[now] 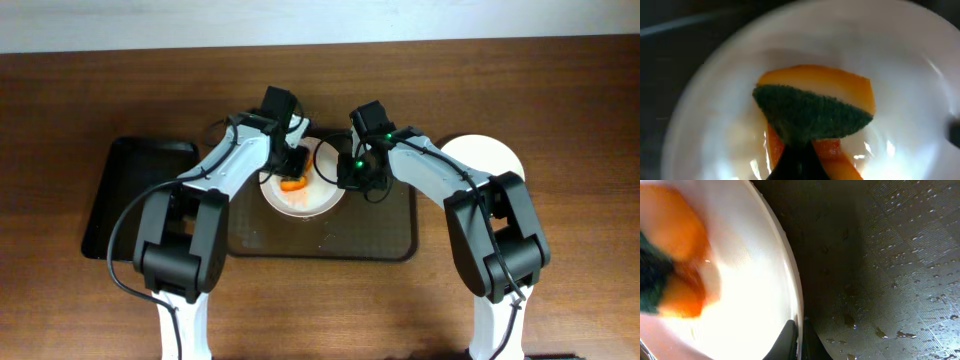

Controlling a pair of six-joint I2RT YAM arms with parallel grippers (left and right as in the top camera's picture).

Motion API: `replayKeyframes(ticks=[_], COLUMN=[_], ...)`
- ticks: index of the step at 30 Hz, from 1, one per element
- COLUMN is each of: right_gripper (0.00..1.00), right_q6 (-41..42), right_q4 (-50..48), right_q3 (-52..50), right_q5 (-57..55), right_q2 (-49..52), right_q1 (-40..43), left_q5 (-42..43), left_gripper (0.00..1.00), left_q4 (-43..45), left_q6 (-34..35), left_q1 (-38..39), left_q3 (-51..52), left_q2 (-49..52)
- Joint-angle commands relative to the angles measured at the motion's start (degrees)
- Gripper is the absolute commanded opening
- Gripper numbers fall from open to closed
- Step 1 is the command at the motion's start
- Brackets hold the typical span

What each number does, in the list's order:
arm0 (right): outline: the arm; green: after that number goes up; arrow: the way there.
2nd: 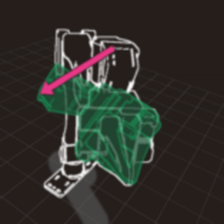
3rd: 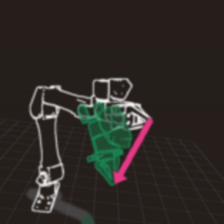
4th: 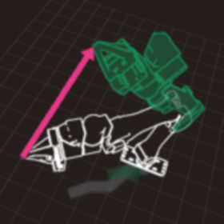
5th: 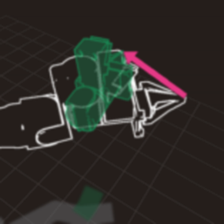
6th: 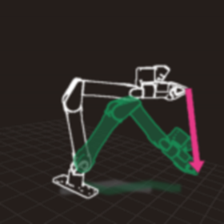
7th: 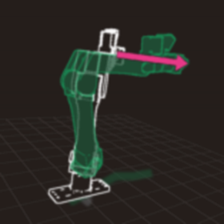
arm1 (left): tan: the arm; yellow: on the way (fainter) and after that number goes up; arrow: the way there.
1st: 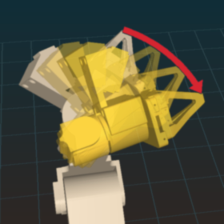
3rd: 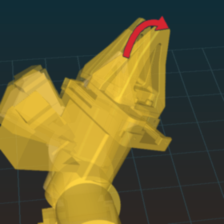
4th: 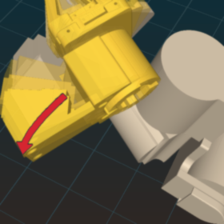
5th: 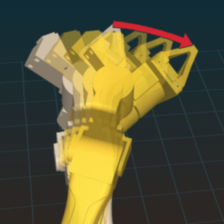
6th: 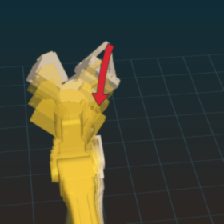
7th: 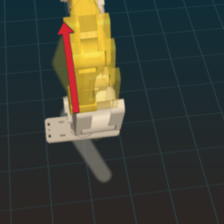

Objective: Clean dirty plates on tray and stack at the side
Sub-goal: 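Scrub the last plate with the sponge in the left gripper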

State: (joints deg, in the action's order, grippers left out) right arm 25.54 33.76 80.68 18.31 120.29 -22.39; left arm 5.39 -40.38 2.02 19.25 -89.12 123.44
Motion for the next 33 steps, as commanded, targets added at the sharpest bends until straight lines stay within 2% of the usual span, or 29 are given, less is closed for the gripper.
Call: replayKeyframes(ticks=[1,4,6,7,8,10,11,13,14,18,21,24,28,30,32,33], right_gripper=[0.04,0.04,0.04,0.04,0.04,0.04,0.04,0.04,0.04,0.04,0.04,0.04,0.04,0.04,0.04,0.04], right_q6=[-1.3,-1.3,-1.3,-1.3,-1.3,-1.3,-1.3,-1.3,-1.3,-1.3,-1.3,-1.3,-1.3,-1.3,-1.3,-1.3], right_q4=[1.1,1.1,1.1,1.1,1.1,1.1,1.0,0.9,0.9,0.9,0.9,0.9,0.9,0.9,0.9,0.9], right_q3=[-1.0,-1.0,-1.0,-1.0,-1.0,-1.0,-1.0,-1.0,-1.0,-1.0,-1.0,-1.0,-1.0,-1.0,-1.0,-1.0], right_q5=[-1.0,-1.0,-1.0,-1.0,-1.0,-0.9,-0.9,-0.9,-1.0,-1.0,-1.4,-1.9,-2.1,-2.1,-2.1,-2.1], right_q2=[2.1,2.1,2.1,2.1,2.1,2.1,2.1,2.1,2.1,2.1,2.1,2.1,2.1,2.1,2.1,2.1], right_q1=[-0.5,-0.5,-0.5,-0.5,-0.5,-0.5,-0.5,-0.5,-0.5,-0.5,-0.5,-0.5,-0.5,-0.5,-0.5,-0.5], left_q5=[-20.5,-24.2,-22.4,-18.6,-9.4,1.5,9.8,19.4,21.3,20.4,17.8,17.8,20.8,20.2,13.8,12.3], left_gripper=[0.0,0.0,0.0,0.0,0.0,0.0,0.0,0.0,0.0,0.0,0.0,0.0,0.0,0.0,0.0,0.0], left_q4=[-0.3,-5.9,-8.3,-10.1,-12.9,-15.8,-17.3,-18.2,-18.1,-16.8,-18.2,-21.7,-21.4,-19.1,-14.2,-10.8], left_q6=[6.8,13.9,14.0,12.5,6.0,-3.0,-10.7,-18.2,-18.6,-17.9,-11.1,-11.2,-14.6,-13.7,-5.4,-3.5], left_q1=[-1.5,-1.5,-1.5,-1.5,-1.5,-1.5,-1.5,-1.4,-1.3,0.6,0.7,0.7,0.3,-0.6,-2.2,-3.1], left_q3=[1.2,1.2,1.2,1.2,1.2,1.2,1.2,1.2,1.2,2.0,2.0,2.0,2.0,2.0,2.0,2.0], left_q2=[2.9,2.9,2.9,2.9,2.9,2.9,2.9,2.9,2.9,3.1,3.1,3.1,3.1,3.1,3.1,3.1])
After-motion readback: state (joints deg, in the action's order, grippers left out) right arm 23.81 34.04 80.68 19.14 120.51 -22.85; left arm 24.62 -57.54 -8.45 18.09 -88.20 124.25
